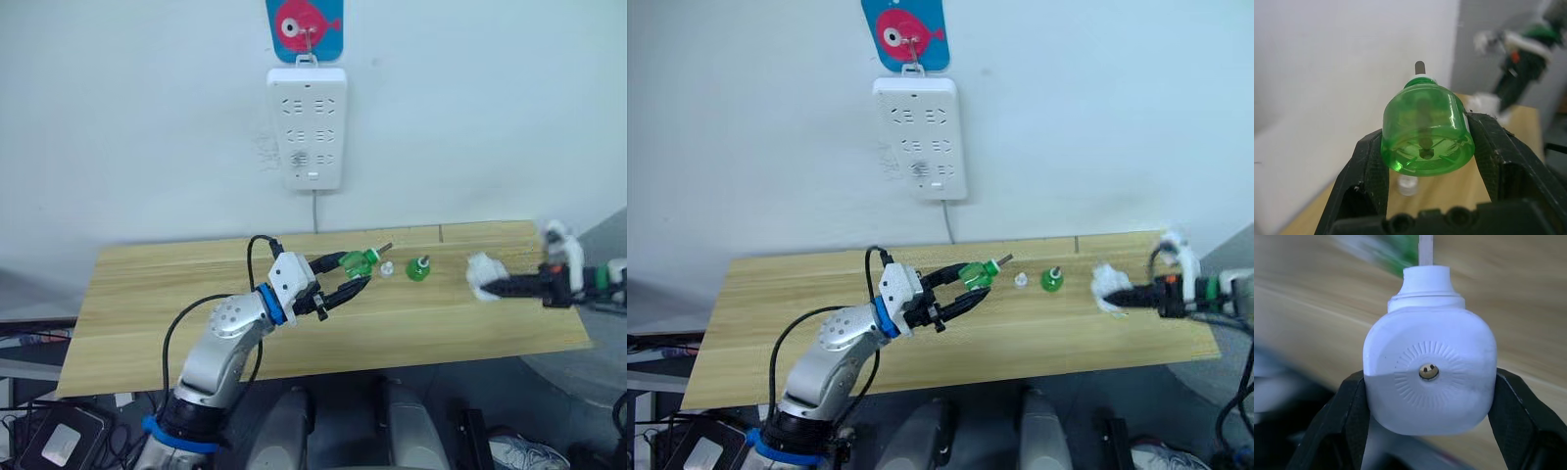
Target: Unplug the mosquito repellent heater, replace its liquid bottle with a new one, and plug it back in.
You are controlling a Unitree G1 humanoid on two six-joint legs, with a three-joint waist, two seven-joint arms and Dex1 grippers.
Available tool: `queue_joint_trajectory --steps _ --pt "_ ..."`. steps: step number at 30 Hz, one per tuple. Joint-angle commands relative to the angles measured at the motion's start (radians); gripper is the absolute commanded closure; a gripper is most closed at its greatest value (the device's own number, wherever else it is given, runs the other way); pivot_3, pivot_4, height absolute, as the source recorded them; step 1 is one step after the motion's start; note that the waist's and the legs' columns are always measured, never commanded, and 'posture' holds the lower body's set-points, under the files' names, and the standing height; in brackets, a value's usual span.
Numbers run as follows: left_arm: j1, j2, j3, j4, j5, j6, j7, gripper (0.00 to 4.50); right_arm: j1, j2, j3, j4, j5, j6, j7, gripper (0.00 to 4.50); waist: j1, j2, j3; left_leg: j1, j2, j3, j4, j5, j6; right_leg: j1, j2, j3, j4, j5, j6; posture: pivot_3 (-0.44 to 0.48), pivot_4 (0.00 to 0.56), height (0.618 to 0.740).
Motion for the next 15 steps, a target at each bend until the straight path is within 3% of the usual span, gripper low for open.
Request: queue_joint_trajectory --steps 1,6,15 --pt "-0.062 0.020 0.006 0.006 -0.074 0.029 -0.101 2.24 -0.036 -0.001 -0.124 -0.134 0.199 0.233 0.010 1.53 0.004 -0.001 -0.002 0.000 0.000 -0.001 0.000 0.000 0.000 0.002 0.000 -0.002 0.000 0.000 0.000 0.078 0.242 0.740" --pt "-0.158 0.020 -0.030 0.058 -0.086 0.031 -0.198 2.24 -0.084 0.104 -0.182 -0.118 0.332 0.249 -0.194 1.53 0.010 -0.009 -0.008 -0.001 -0.002 -0.002 0.001 0.000 0.000 0.003 -0.002 -0.004 -0.002 0.000 0.000 0.064 0.245 0.740" --pt "-0.255 -0.032 -0.030 0.175 -0.058 -0.022 -0.234 2.24 -0.093 0.116 -0.212 -0.102 0.622 0.249 -0.458 1.53 0.001 -0.009 -0.008 -0.001 -0.002 -0.002 0.001 0.000 0.000 0.002 -0.002 -0.004 -0.002 0.001 0.001 0.039 0.245 0.740"
